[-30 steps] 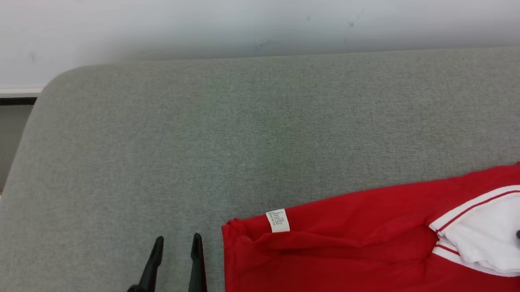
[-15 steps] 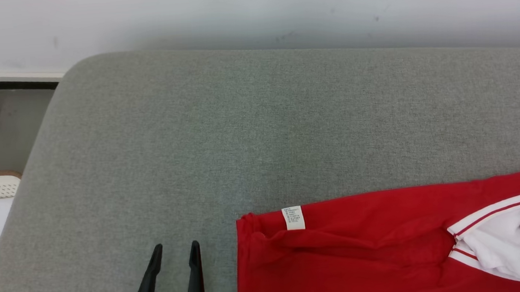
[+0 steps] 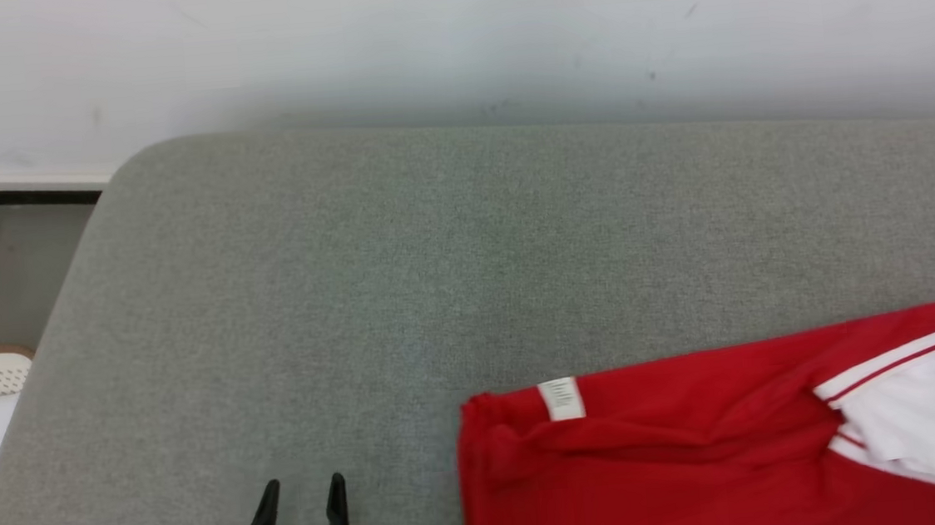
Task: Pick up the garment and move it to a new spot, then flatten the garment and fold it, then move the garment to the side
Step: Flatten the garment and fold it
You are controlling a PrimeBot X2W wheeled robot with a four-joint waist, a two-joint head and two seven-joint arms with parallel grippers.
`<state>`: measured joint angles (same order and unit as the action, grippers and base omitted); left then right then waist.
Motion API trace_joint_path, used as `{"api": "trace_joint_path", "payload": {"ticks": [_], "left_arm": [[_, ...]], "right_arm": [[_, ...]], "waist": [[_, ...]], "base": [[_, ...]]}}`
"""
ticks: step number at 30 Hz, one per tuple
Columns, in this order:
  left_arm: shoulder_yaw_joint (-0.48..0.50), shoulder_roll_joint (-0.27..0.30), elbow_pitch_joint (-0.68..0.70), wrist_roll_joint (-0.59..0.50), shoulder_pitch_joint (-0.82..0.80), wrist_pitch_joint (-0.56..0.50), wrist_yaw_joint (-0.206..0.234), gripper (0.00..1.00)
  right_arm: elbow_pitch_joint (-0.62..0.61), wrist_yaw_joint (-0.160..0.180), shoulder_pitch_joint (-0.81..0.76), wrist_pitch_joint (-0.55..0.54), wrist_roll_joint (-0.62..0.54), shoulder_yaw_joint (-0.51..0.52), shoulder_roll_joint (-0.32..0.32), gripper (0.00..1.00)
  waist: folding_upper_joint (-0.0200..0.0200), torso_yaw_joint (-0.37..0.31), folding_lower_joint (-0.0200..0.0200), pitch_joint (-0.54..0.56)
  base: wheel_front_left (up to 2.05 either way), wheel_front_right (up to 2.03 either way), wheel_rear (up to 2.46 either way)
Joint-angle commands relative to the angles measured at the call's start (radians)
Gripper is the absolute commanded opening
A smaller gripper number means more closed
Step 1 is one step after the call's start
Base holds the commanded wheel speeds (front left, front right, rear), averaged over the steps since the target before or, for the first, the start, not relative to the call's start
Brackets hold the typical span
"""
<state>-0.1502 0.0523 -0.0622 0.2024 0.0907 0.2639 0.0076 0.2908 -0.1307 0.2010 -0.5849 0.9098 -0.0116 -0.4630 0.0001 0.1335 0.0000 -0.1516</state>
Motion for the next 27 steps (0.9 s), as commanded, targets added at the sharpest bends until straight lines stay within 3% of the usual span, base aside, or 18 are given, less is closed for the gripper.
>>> {"api": "trace_joint_path", "payload": {"ticks": [1,7,13,17,21,27], "left_arm": [[0.008,0.002,-0.006,-0.011,0.014,0.000,-0.006,1.00],[0.017,0.000,-0.017,-0.005,0.035,0.000,-0.012,1.00],[0.002,0.000,-0.021,0.024,0.057,0.000,0.002,1.00],[-0.006,0.000,-0.018,0.039,0.058,0.000,0.011,1.00],[-0.018,0.000,-0.027,0.046,0.052,0.000,0.018,1.00],[-0.045,0.000,-0.039,0.060,0.037,0.000,0.026,1.00]], "right_arm": [[0.005,0.000,0.002,0.009,0.011,0.021,-0.042,0.00],[-0.014,0.000,-0.028,-0.003,0.024,0.079,-0.168,0.00],[-0.167,0.000,-0.063,-0.072,0.033,0.046,-0.229,0.00],[-0.300,0.000,-0.067,-0.146,0.049,-0.011,-0.171,0.00],[-0.389,0.000,-0.062,-0.210,0.040,-0.094,-0.067,0.00],[-0.375,0.000,-0.044,-0.250,-0.052,-0.207,0.105,0.00]], "waist": [[-0.0001,-0.005,0.0000,0.018],[-0.0001,0.007,0.0000,0.059],[-0.0001,0.013,0.0000,0.088],[-0.0001,0.007,0.0000,0.091],[-0.0001,0.002,0.0000,0.085],[-0.0001,0.012,0.0000,0.075]], "base": [[0.00,0.00,0.00],[0.00,0.00,0.00],[0.00,0.00,0.00],[0.00,0.00,0.00],[0.00,0.00,0.00],[0.00,0.00,0.00]]}}
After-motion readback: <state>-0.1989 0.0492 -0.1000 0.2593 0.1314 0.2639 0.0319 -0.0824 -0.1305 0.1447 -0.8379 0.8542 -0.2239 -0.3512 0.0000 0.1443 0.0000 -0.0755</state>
